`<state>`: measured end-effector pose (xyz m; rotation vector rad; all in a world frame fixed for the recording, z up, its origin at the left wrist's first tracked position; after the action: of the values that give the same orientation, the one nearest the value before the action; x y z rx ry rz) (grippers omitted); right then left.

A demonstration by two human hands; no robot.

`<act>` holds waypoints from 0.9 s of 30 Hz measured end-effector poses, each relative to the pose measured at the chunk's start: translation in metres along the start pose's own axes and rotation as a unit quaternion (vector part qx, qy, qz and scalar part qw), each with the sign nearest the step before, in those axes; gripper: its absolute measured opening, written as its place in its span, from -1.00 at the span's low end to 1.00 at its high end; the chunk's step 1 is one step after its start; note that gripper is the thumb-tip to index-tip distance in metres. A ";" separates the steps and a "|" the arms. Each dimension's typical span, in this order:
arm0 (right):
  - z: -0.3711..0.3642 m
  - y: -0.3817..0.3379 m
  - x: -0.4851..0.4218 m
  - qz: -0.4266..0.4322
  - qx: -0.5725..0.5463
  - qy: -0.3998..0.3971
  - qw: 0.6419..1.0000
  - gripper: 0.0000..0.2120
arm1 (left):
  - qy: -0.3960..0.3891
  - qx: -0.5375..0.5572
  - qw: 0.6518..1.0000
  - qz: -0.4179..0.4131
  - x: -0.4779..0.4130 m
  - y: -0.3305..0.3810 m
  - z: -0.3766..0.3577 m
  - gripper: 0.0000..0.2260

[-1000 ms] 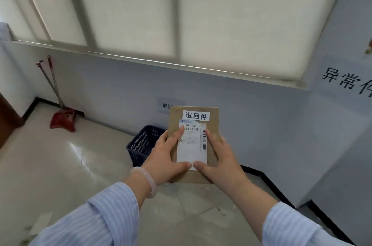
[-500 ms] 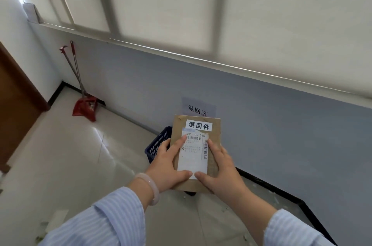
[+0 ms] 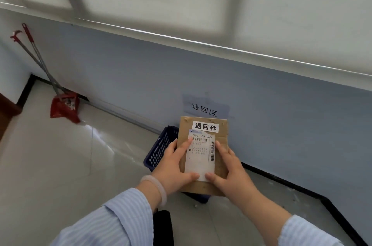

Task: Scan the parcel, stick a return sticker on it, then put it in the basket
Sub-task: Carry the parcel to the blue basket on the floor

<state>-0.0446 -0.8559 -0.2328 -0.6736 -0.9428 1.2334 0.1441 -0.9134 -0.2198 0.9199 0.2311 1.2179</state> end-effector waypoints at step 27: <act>-0.267 0.347 -0.329 -0.256 -0.029 0.027 0.966 -0.10 | -0.215 -0.096 0.972 0.003 -0.398 -0.398 -0.183 -0.09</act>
<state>0.0063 -1.0808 -0.7293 -0.4643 -1.0310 0.7290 0.1636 -1.1935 -0.7408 0.9890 -0.2333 0.9964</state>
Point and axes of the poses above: each hand's wrist, its own x-axis away from the middle knuckle, its own z-axis out of the back of the hand, y = z × x, the point moved 1 cm from there along -x, towards the middle knuckle, and after that the axes turned 2 degrees about -x, right-handed, at the moved point
